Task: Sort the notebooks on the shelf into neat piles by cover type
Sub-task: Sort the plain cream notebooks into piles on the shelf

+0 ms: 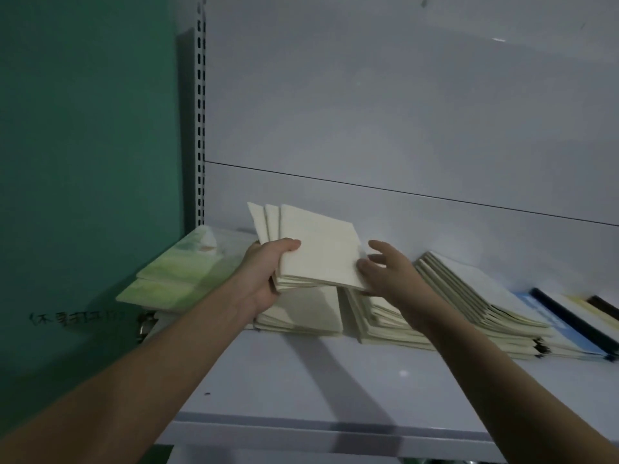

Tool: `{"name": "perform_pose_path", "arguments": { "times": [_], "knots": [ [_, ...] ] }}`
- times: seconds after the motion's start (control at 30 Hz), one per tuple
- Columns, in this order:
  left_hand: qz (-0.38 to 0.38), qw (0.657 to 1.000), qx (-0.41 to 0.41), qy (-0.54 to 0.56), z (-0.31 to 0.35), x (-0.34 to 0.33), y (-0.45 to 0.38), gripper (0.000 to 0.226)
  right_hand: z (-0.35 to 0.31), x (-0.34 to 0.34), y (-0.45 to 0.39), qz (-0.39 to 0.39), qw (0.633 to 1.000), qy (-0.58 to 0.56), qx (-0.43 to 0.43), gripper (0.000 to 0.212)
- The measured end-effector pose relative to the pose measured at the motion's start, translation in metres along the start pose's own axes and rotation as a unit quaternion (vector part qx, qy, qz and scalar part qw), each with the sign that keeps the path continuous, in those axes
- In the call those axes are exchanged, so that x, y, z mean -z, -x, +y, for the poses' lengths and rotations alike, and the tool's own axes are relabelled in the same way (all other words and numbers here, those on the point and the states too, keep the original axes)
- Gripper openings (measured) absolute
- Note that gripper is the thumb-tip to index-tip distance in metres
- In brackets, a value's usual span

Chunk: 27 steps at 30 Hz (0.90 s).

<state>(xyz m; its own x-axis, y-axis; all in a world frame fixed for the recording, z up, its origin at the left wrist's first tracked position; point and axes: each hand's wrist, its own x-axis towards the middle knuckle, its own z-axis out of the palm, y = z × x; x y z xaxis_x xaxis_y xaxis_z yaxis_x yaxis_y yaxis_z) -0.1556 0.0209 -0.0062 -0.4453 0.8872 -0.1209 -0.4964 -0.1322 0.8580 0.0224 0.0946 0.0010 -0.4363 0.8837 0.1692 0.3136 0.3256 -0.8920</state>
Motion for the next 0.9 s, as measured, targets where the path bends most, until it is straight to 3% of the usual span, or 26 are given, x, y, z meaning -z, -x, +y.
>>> {"name": "perform_pose_path", "arguments": {
  "times": [0.07,0.13,0.23,0.4,0.5,0.67,0.77,0.9],
  "knots": [
    [-0.001,1.0,0.017,0.0,-0.01,-0.017,-0.002,0.027,0.01,0.015,-0.009,-0.009,0.991,-0.115,-0.063,0.046],
    [-0.001,1.0,0.028,-0.009,-0.021,-0.035,-0.007,0.019,0.023,0.03,-0.019,0.013,0.989,-0.131,-0.071,0.045],
    [0.011,0.999,0.024,-0.047,-0.041,-0.057,-0.024,0.03,0.045,0.052,-0.031,0.039,0.991,-0.109,-0.059,0.044],
    [0.056,0.992,-0.007,-0.111,-0.074,-0.089,-0.05,0.037,0.085,0.078,-0.046,0.064,0.997,0.014,-0.039,0.048],
    [0.112,0.971,-0.054,-0.206,-0.098,-0.106,-0.058,0.04,0.105,0.094,-0.052,0.062,0.995,0.079,-0.024,0.046],
    [0.133,0.933,-0.093,-0.32,-0.129,-0.116,-0.066,0.058,0.133,0.098,-0.062,-0.039,0.952,0.303,-0.001,0.033],
    [0.119,0.961,-0.11,-0.222,-0.15,-0.1,-0.074,0.066,0.151,0.09,-0.064,-0.024,0.949,0.312,0.029,0.031],
    [0.11,0.975,-0.179,-0.076,-0.166,-0.109,-0.045,0.038,0.168,0.075,-0.045,0.083,0.987,0.114,0.072,0.036]
  ]
}}
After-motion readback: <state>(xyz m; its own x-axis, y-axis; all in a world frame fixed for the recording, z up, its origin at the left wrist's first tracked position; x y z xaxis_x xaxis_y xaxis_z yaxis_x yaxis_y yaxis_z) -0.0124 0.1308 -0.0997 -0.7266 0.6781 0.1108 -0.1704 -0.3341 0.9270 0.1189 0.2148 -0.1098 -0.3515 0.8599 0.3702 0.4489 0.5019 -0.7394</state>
